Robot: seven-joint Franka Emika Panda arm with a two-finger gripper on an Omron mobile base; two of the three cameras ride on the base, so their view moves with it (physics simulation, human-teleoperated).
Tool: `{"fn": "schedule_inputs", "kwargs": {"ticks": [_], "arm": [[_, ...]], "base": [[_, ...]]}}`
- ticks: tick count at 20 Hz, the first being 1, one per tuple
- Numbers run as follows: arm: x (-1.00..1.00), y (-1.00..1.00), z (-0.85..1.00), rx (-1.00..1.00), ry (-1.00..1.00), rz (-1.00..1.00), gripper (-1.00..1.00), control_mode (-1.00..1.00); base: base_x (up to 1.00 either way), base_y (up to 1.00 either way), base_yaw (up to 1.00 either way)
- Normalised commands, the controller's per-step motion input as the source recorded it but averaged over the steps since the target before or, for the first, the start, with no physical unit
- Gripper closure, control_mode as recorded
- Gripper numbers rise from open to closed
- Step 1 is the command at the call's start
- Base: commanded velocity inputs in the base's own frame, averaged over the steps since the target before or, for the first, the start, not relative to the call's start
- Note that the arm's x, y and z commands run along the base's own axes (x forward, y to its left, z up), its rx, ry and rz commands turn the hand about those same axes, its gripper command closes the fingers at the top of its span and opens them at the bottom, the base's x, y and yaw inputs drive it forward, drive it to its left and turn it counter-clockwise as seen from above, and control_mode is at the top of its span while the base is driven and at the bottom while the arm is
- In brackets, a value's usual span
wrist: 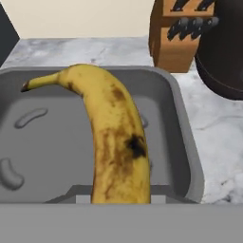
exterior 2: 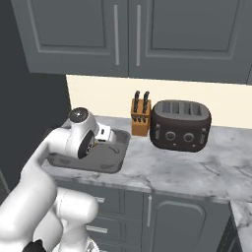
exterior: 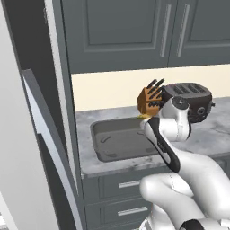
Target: Pick the banana and kiwi from the fridge and place them inside the tupperware on the counter.
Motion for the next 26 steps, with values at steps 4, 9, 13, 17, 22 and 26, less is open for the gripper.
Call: {"fn": "schedule_inputs", "kwargs": {"ticks": [4, 9, 13, 17, 22, 26], "arm": [[0.28, 0.21, -0.40, 0.00, 0.03, 0.00, 1.00, -1.00], [0.30, 0.04, -0.32, 0.00, 0.05, 0.00, 1.00, -1.00], [0.21, 0.00, -0.23, 0.00, 0.06, 0.00, 1.00, -1.00], [0.32, 0.00, -0.20, 0.00, 0.11, 0.00, 1.00, -1.00], [0.43, 0.00, -0.28, 0.00, 0.07, 0.00, 1.00, -1.00], [0.44, 0.00, -0.34, 0.00, 0.01, 0.00, 1.00, -1.00]], "base": [[0.00, 0.00, 0.00], [0.00, 0.00, 0.00], [0.00, 0.00, 0.00], [0.00, 0.00, 0.00], [0.00, 0.00, 0.00], [0.00, 0.00, 0.00]]}}
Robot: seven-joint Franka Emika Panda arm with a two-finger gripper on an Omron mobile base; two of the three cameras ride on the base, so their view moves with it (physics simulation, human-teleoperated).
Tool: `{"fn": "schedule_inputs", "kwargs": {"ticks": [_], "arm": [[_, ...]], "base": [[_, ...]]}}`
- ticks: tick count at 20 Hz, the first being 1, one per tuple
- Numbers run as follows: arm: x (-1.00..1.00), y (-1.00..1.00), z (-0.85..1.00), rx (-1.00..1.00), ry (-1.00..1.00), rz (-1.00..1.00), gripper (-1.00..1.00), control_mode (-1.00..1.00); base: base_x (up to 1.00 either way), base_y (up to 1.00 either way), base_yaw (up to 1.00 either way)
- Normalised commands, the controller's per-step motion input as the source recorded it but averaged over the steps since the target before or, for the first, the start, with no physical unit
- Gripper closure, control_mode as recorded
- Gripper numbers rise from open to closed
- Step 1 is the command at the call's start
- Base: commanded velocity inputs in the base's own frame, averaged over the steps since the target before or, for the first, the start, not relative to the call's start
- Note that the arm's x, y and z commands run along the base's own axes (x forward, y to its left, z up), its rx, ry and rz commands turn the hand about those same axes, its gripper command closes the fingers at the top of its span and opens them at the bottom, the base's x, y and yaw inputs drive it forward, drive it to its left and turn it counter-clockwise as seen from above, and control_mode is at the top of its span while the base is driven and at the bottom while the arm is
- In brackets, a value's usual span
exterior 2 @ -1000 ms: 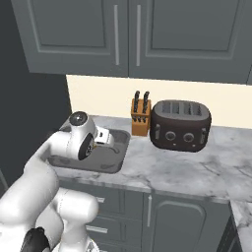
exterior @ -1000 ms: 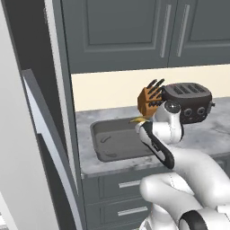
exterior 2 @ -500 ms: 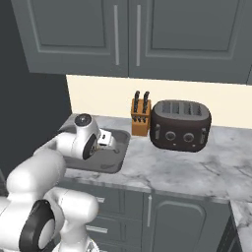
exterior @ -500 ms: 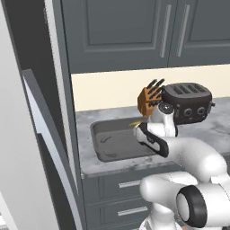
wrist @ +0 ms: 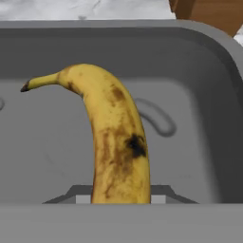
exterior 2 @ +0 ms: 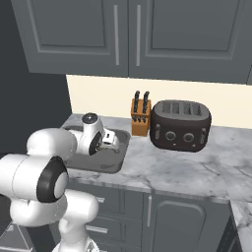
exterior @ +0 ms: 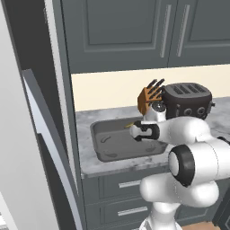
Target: Pick the banana and kiwi from the fridge and place them inside the tupperware on the counter.
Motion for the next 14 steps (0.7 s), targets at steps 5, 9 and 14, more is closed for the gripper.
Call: {"fn": "schedule_inputs", "kwargs": {"ticks": [5, 9, 14], "arm": [[0.33, 0.00, -0.46, 0.00, 0.00, 0.00, 1.00, -1.00], [0.28, 0.00, -0.38, 0.00, 0.00, 0.00, 1.00, -1.00], [0.20, 0.01, -0.16, 0.00, 0.00, 0.00, -1.00, -1.00]], "base": [[0.00, 0.00, 0.00], [0.00, 0.00, 0.00], [0.00, 0.00, 0.00]]}}
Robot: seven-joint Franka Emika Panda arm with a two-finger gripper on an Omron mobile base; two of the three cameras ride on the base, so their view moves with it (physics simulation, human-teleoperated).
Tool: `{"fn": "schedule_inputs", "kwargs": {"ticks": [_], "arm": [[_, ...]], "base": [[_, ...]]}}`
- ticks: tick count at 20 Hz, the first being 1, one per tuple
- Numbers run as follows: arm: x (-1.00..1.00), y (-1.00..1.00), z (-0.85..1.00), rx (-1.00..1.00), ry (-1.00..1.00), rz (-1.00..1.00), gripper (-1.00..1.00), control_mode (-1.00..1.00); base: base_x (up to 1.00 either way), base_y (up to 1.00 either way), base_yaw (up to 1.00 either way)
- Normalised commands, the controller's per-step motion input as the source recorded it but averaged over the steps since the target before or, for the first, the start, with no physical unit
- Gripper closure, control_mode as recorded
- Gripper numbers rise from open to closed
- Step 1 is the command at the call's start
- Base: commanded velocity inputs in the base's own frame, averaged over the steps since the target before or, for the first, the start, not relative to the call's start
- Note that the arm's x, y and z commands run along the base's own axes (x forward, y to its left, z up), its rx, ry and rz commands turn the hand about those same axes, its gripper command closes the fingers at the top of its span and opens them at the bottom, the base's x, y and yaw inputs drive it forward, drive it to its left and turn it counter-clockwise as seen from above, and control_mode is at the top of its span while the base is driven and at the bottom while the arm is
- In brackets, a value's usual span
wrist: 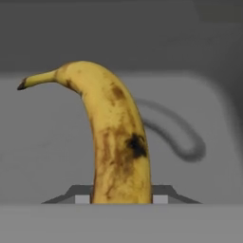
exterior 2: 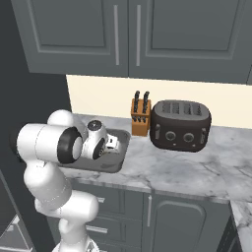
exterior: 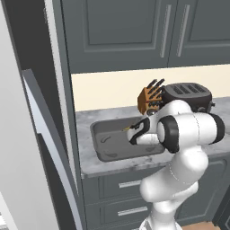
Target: Pick the banana and kiwi from the fridge and place them inside the tupperware on the counter.
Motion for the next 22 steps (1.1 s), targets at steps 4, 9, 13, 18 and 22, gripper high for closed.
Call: {"fn": "schedule_inputs", "kwargs": {"ticks": [4, 9, 13, 18, 22], "arm": [[0.00, 0.00, 0.49, -0.06, -0.01, 0.00, -1.00, -1.00], [-0.25, -0.01, 0.83, -0.07, 0.00, 0.00, -1.00, -1.00], [-0.60, -0.15, 0.86, -0.03, 0.00, 0.00, -1.00, -1.00], [-0.70, -0.25, 0.83, 0.00, -0.01, 0.00, -1.00, -1.00], [-0.82, -0.25, 0.67, 0.01, -0.10, 0.00, -1.00, -1.00]], "base": [[0.00, 0.00, 0.00], [0.00, 0.00, 0.00], [0.00, 0.00, 0.00], [0.00, 0.00, 0.00], [0.00, 0.00, 0.00]]}}
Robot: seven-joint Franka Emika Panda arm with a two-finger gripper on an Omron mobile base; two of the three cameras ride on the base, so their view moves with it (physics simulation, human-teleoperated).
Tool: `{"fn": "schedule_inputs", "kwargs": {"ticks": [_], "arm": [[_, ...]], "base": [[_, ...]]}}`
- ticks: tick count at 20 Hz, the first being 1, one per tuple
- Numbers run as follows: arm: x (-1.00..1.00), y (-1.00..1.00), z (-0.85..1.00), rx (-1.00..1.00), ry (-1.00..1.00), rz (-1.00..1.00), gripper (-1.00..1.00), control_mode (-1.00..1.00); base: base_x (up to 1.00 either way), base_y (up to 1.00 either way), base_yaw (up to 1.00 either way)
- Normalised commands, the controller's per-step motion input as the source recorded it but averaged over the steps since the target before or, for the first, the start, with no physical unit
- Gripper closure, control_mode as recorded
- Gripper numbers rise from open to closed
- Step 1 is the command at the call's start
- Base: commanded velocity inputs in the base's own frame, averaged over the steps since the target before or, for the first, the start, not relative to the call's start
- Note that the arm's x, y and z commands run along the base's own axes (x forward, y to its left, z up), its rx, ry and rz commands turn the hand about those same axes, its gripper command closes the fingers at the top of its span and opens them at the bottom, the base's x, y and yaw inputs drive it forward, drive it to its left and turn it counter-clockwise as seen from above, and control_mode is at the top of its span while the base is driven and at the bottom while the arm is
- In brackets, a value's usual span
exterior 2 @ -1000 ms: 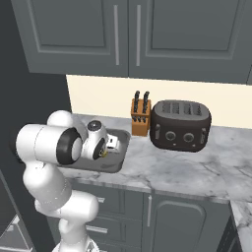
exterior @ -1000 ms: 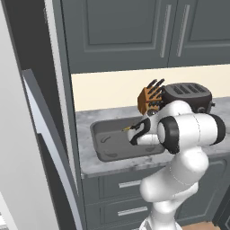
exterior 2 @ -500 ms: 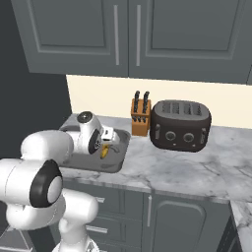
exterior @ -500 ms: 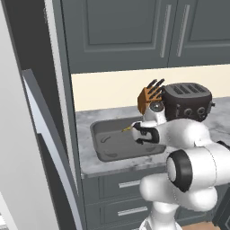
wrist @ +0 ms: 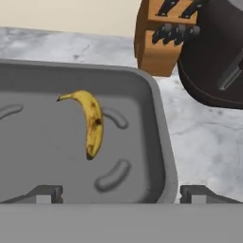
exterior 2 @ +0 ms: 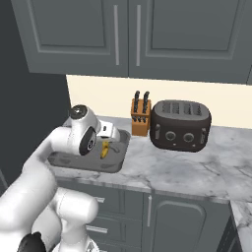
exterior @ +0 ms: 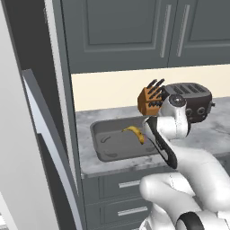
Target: Pick the banana and kiwi from the fridge and place them inside the tupperware on the counter.
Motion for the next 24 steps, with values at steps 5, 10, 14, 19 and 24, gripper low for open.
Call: {"fn": "schedule_inputs", "kwargs": {"ticks": [5, 10, 14, 19, 24], "arm": [[-0.87, -0.17, 0.65, 0.02, -0.10, 0.02, -1.00, -1.00], [-0.68, -0.04, 0.77, 0.03, -0.03, 0.05, -1.00, -1.00], [-0.55, -0.04, 0.41, 0.00, -0.02, 0.03, -1.00, -1.00], [-0.62, -0.07, 0.17, 0.00, -0.05, 0.01, -1.00, -1.00], [0.00, 0.00, 0.00, 0.00, 0.00, 0.00, -1.00, 1.00]], "base": [[0.00, 0.00, 0.00], [0.00, 0.00, 0.00], [0.00, 0.00, 0.00], [0.00, 0.00, 0.00], [-0.99, -0.03, 0.02]]}}
